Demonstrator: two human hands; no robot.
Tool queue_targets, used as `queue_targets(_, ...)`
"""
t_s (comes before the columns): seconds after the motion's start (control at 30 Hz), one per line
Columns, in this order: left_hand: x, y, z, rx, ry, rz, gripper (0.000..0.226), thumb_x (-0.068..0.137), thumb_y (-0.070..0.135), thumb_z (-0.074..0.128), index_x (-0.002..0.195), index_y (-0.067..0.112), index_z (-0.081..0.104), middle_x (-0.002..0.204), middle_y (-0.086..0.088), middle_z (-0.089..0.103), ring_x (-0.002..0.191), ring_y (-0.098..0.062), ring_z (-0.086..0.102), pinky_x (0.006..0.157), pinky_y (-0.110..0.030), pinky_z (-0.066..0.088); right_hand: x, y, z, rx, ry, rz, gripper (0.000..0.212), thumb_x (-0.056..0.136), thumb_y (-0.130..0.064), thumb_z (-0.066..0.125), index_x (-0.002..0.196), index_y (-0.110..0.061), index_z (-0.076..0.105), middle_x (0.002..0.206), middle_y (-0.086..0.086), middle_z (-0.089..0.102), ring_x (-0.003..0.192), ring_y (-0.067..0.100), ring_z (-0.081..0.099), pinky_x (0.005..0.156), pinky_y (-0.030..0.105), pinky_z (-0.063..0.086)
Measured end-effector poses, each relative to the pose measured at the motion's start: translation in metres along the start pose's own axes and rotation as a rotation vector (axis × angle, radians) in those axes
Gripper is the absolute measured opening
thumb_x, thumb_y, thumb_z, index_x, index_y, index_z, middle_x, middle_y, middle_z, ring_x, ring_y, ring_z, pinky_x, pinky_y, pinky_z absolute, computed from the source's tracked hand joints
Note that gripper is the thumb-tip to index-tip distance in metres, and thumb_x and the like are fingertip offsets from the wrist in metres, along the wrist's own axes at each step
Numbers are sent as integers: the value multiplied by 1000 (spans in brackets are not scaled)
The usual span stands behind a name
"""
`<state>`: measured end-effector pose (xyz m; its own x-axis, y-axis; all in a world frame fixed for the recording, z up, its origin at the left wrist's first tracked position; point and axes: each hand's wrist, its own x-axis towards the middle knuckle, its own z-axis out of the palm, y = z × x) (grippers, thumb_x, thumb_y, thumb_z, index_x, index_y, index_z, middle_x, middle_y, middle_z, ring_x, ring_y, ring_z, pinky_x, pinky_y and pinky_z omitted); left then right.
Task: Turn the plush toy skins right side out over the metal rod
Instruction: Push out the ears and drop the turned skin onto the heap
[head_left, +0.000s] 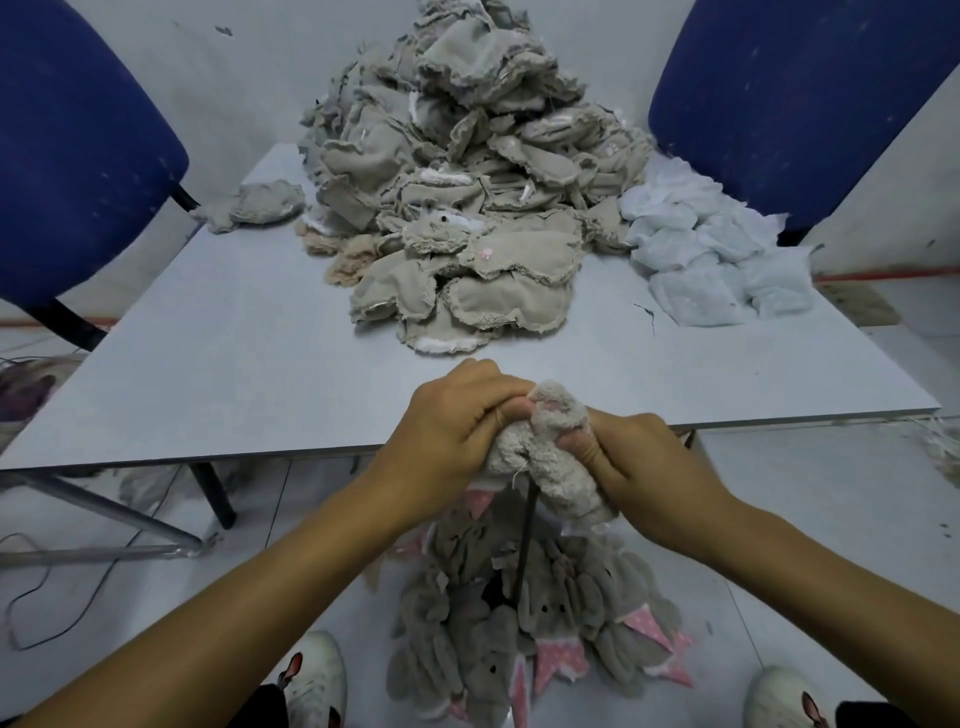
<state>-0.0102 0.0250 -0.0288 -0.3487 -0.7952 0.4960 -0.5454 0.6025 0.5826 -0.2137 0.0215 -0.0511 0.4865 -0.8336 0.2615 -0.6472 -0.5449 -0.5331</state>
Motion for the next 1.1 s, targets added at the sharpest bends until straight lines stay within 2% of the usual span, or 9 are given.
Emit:
queue_targets(0.1,-5,-6,2,138,-57,74,32,98,23,49,97,-1,70,80,4,46,77,-7,35,66,-23,33,-1,0,-1,24,-35,22,64,89,-66,23,108,-21,64,78,1,70,71,26,61,64,31,40)
queue_targets(0.23,-9,-9,4,129,-78,23,30,101,21,49,91,-1,67,79,4,45,76,-7,32,67,-21,29,1,-5,-10,13,-37,6,61,96,-66,22,97,-20,61,82,-5,66,76,21,59,71,42,48)
queue_targets(0.33,-5,2,4,97,92,21,39,102,26,44,85,-2,65,78,-1,49,76,-12,38,68,-19,31,5,-8,-16,84,164,-51,40,101,-50,39,109,-18,60,94,-12,60,83,7,54,76,23,46)
queue_targets(0.4,4,7,3,108,178,36,42,101,30,42,81,0,62,79,2,45,77,-11,37,67,-19,30,10,-10,-21,57,319,-105,32,101,-41,43,108,-15,60,89,-14,57,77,1,50,69,10,39)
queue_targets(0.57,0,0,10,121,-42,22,31,100,34,37,76,16,44,77,7,38,73,-7,30,63,-25,27,2,-4,-1,-68,109,-68,30,100,-37,45,77,-19,46,63,-11,46,60,18,46,56,37,41)
queue_targets(0.7,-12,-12,14,104,-117,36,32,103,42,33,81,22,44,83,9,38,76,-9,31,67,-28,33,-6,2,8,-99,70,-91,27,100,-37,46,78,-25,36,62,-18,30,62,8,30,55,32,28)
queue_targets(0.8,-11,-7,12,-14,-166,-28,8,97,46,44,95,39,48,92,17,40,86,-2,40,75,-16,33,-5,1,6,-21,103,-82,36,99,-45,40,86,-15,55,75,-10,50,69,9,42,60,31,37)
queue_targets(0.97,-2,8,5,-132,118,-40,21,78,6,76,98,10,73,86,1,62,79,-1,55,72,-14,42,-6,-1,1,107,266,-84,25,93,-30,62,110,-12,66,100,-5,67,87,4,56,76,7,39)
queue_targets(1.1,-1,12,2,-304,-15,-174,18,80,19,74,96,24,69,94,6,62,80,-4,57,71,-18,44,-5,0,4,111,319,-104,18,91,-22,64,103,-9,65,94,-3,63,83,2,53,74,8,37)
